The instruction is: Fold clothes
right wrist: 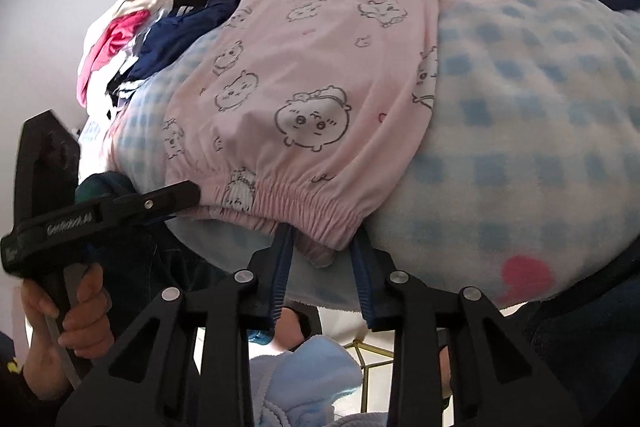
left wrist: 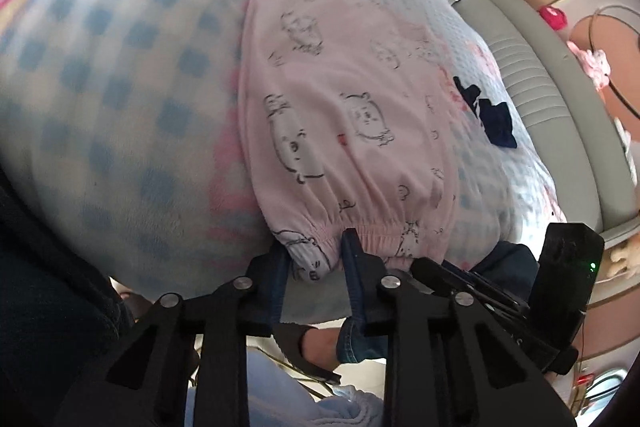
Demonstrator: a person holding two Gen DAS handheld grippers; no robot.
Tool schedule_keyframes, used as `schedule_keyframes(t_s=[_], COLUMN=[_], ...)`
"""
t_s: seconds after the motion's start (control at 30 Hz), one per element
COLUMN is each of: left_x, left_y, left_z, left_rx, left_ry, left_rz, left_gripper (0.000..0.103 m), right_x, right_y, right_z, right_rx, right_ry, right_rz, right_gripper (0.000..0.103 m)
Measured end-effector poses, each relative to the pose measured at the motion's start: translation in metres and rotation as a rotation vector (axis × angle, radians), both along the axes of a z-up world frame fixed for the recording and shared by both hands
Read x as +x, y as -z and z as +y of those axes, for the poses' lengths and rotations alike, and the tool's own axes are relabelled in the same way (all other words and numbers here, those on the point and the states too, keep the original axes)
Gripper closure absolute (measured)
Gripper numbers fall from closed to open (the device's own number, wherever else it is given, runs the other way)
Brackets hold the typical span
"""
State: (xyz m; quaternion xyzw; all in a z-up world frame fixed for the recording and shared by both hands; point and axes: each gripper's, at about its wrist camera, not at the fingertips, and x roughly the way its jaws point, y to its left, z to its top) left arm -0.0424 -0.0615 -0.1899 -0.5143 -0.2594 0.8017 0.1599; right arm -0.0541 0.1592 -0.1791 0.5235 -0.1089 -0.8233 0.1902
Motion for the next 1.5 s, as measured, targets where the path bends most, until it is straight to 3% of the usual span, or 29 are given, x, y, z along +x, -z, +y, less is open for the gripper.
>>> schedule_keyframes(t_s=[0.13, 0.23, 0.3, 0.37, 0.4, 0.5, 0.53, 0.57, 0.63, 0.7, 0.87, 0.97, 1.07, 1.1, 1.17, 1.33, 1.5], left_x=[0.006, 0.002, -0.002, -0.007, -0.008, -0.009, -0.007, -0.005, 0.000, 0.004, 0.008, 0.008, 0.004, 0.003, 0.000, -0.012, -0.025], left_y=[-0.014, -0.006, 0.006, 0.015, 0.018, 0.017, 0.014, 0.008, -0.002, -0.009, -0.005, 0.000, 0.007, 0.008, 0.010, 0.019, 0.026], left_z=[-0.010, -0.013, -0.012, -0.011, -0.010, -0.005, -0.005, -0.005, -0.007, -0.011, -0.023, -0.038, -0.043, -0.042, -0.036, -0.020, -0.011], left_rx=[0.040, 0.035, 0.040, 0.071, 0.080, 0.057, 0.046, 0.038, 0.045, 0.060, 0.031, 0.080, 0.102, 0.111, 0.140, 0.135, 0.153], left_ry=[-0.013, -0.013, -0.012, -0.005, -0.002, 0.003, 0.004, 0.005, -0.004, -0.018, -0.071, -0.122, -0.144, -0.135, -0.096, -0.047, -0.022], left_rz=[0.070, 0.023, -0.039, -0.076, -0.090, -0.080, -0.060, -0.033, 0.017, 0.049, 0.011, -0.012, -0.038, -0.039, -0.047, -0.074, -0.100], left_gripper=[0.079, 0.078, 0.072, 0.055, 0.054, 0.057, 0.069, 0.077, 0.082, 0.082, 0.079, 0.073, 0.073, 0.073, 0.065, 0.063, 0.056], right_x=[0.003, 0.002, 0.000, -0.003, -0.004, -0.006, -0.006, -0.004, -0.001, 0.002, 0.005, 0.004, 0.001, 0.000, -0.002, -0.009, -0.015], right_y=[-0.010, -0.012, -0.007, 0.001, 0.004, 0.009, 0.008, 0.004, -0.003, -0.009, -0.016, -0.014, -0.008, -0.007, -0.005, -0.008, 0.001], right_z=[0.004, 0.005, 0.006, 0.007, 0.007, 0.005, 0.004, 0.004, 0.004, 0.004, 0.004, 0.005, 0.006, 0.008, 0.011, 0.035, 0.029], right_rx=[-0.010, -0.014, -0.024, -0.039, -0.046, -0.059, -0.060, -0.064, -0.072, -0.081, -0.076, -0.072, -0.074, -0.074, -0.084, -0.210, -0.210], right_ry=[0.020, 0.021, 0.023, 0.027, 0.028, 0.025, 0.019, 0.015, 0.006, -0.001, -0.003, 0.000, 0.021, 0.032, 0.052, 0.133, 0.116], right_rz=[0.055, 0.062, 0.037, 0.006, -0.010, -0.028, -0.021, -0.005, 0.026, 0.053, 0.085, 0.073, 0.043, 0.040, 0.032, 0.012, -0.029], right_gripper=[0.075, 0.077, 0.075, 0.074, 0.070, 0.068, 0.079, 0.083, 0.088, 0.089, 0.089, 0.089, 0.085, 0.079, 0.073, 0.059, 0.062])
